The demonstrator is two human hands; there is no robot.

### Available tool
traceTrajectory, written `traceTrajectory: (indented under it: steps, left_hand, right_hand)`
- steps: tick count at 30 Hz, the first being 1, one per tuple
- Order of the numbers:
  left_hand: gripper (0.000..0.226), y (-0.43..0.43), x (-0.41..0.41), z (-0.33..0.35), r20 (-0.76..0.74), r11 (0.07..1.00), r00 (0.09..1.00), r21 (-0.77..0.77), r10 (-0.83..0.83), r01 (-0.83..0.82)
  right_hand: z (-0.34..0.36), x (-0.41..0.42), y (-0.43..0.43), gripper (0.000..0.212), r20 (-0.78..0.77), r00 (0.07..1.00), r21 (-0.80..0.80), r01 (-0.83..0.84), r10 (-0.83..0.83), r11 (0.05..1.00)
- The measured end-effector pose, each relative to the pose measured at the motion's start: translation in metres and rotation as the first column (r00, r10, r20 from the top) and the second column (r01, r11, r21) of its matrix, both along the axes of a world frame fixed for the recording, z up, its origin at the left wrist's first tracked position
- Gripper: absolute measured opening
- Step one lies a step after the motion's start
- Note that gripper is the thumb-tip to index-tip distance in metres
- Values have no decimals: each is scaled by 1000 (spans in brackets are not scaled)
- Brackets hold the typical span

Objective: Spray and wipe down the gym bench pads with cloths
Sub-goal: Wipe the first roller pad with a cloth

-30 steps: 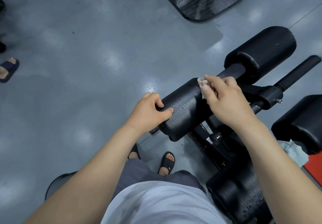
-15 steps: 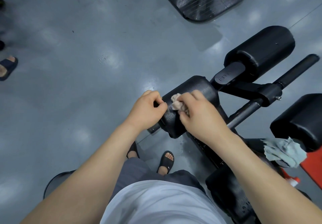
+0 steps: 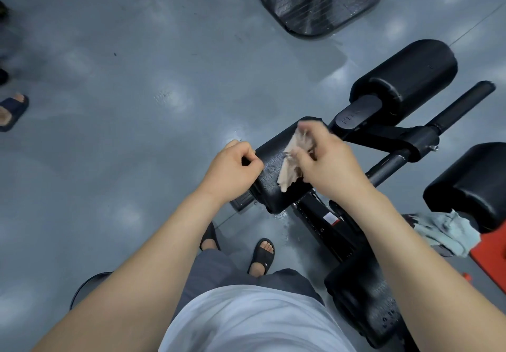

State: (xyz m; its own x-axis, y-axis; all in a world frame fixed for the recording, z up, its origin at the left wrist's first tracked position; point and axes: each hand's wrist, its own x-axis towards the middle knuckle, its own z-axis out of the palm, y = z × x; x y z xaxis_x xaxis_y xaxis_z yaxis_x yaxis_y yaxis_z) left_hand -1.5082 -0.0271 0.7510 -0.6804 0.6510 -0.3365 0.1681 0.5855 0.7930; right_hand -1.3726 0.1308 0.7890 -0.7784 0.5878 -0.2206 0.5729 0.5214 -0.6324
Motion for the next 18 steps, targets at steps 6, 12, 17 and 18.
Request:
traceTrajectory:
  steps: [6,12,17,18]
  left_hand:
    - [11,-1,2,1,-12,1000,1000,8,-18,18]
    - [8,-11,6,0,-5,996,999,79,-46,46]
    - [36,-16,6,-2,14,995,1000,102,-21,20]
    - [39,-16,6,-2,14,994,1000,109,-22,21]
  right_hand:
    - [2,9,5,51,126,963,99,-250,237,963]
    - [-7,3,16,33,-2,998,300,-58,62,952]
    - [-7,-3,-27,24,-1,939,304,-327,343,895]
    - [-8,-3,-31,22,10,924,313,-366,382,876]
